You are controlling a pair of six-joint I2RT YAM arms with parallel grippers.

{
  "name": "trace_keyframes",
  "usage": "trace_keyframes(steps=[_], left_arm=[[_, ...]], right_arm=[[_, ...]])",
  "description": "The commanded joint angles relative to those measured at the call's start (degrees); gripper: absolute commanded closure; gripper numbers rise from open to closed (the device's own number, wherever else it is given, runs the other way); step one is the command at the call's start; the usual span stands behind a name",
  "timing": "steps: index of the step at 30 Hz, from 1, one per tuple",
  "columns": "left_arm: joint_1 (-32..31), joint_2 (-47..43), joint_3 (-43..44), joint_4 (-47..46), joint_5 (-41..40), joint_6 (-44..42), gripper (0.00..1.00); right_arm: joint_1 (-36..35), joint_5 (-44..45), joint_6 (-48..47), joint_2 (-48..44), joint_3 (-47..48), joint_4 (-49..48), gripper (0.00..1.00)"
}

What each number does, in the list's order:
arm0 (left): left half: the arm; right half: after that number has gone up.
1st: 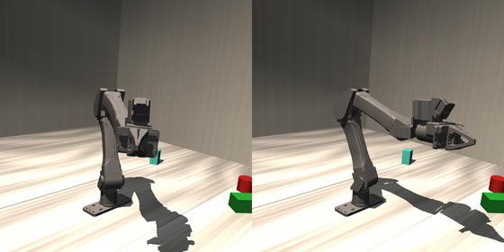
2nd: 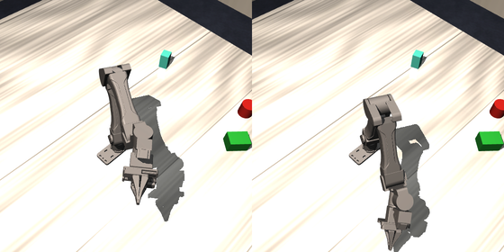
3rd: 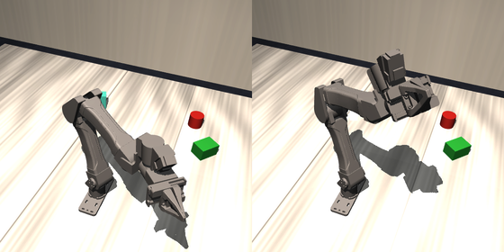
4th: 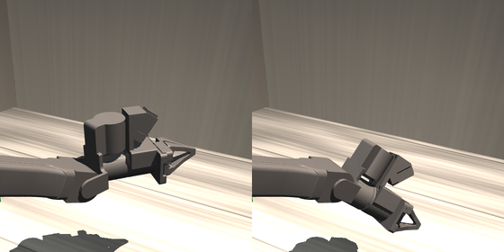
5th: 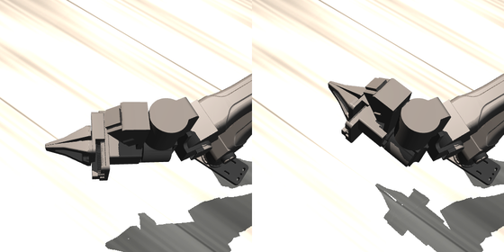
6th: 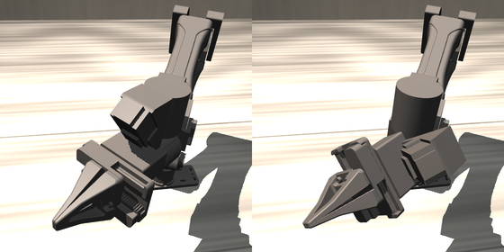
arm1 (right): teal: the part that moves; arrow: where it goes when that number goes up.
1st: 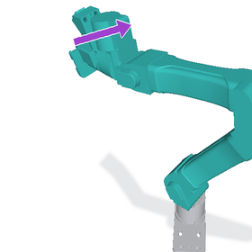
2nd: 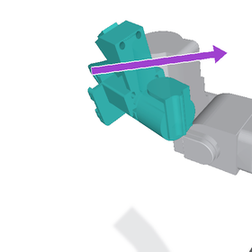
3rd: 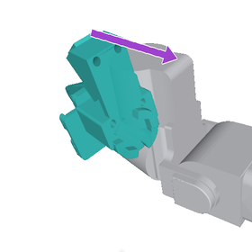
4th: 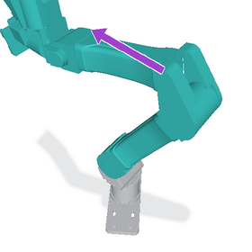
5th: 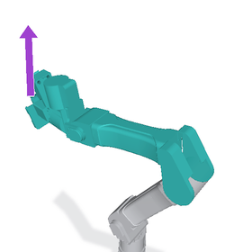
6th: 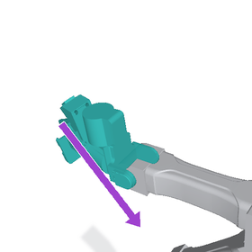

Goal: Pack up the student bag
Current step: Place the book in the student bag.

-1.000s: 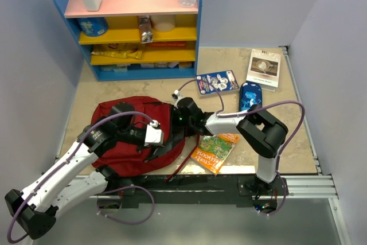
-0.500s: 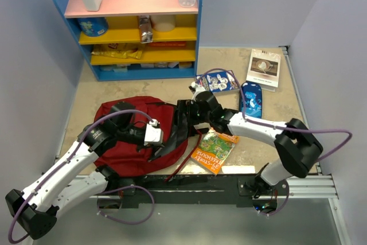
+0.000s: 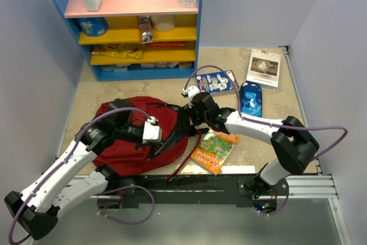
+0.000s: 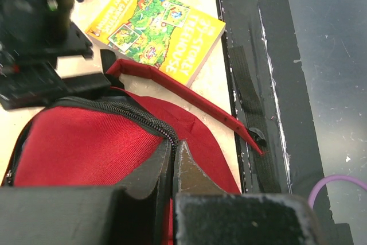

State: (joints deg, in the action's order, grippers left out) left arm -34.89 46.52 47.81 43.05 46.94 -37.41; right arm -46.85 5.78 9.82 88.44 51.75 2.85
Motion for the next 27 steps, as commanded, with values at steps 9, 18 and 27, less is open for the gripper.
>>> trace_keyframes(steps=[9,18,27], left_arm=[[0.44,-1.78,1.94,0.55,5.44,-2.32,1.00],[0.44,-3.02,0.79,1.34,4.83,-3.64,1.00],[0.53,-3.63,-0.79,-1.38,-3.51,-4.25,1.00]], right_arm=[[1.58,-9.47,-7.27,19.74,17.13,-11.99,0.01],[5.45,-10.39,-3.42,28.37,27.96,-7.95,1.00],[8.35,15.47,4.85,16.15,19.10,-14.98,1.00]])
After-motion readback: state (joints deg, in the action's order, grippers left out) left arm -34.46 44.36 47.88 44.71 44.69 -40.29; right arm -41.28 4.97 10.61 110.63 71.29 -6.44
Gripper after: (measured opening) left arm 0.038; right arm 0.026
